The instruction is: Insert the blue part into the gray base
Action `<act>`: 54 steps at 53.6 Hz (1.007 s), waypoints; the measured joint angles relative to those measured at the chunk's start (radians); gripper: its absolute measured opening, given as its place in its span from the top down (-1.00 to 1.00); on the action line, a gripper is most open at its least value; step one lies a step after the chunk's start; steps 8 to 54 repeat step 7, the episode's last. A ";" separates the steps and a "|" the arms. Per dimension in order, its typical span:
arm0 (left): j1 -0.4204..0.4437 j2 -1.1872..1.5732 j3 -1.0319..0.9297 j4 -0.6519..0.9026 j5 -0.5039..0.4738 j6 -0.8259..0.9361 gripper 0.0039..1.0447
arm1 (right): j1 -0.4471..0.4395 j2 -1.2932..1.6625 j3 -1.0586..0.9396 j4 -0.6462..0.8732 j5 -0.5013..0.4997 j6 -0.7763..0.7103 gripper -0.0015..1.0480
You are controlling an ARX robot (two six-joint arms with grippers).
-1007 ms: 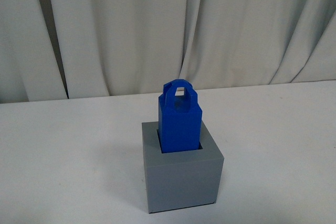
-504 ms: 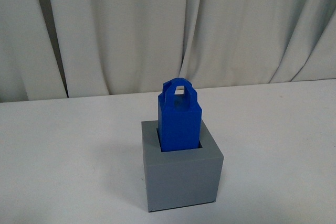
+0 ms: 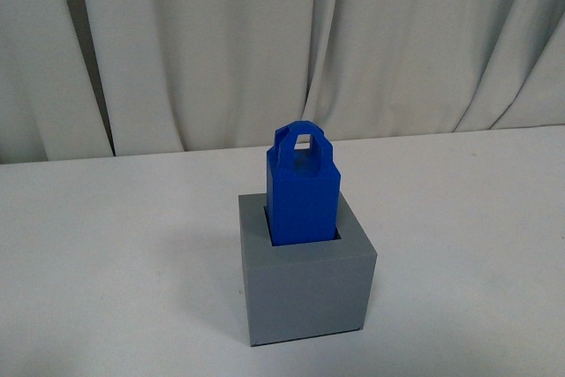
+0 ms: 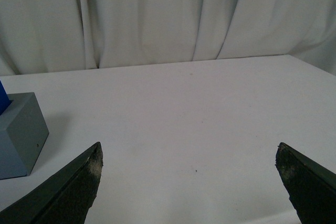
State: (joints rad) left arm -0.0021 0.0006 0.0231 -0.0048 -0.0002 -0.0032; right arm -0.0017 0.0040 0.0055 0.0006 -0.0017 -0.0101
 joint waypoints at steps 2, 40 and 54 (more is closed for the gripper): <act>0.000 0.000 0.000 0.000 0.000 0.000 -0.89 | 0.000 0.000 0.000 0.000 0.000 0.000 -0.86; 0.000 0.000 0.000 0.000 0.000 0.000 -0.89 | 0.000 0.000 0.000 0.000 0.000 0.000 -0.86; 0.000 0.000 0.000 0.000 0.000 0.000 -0.89 | 0.000 0.000 0.000 0.000 0.000 0.000 -0.86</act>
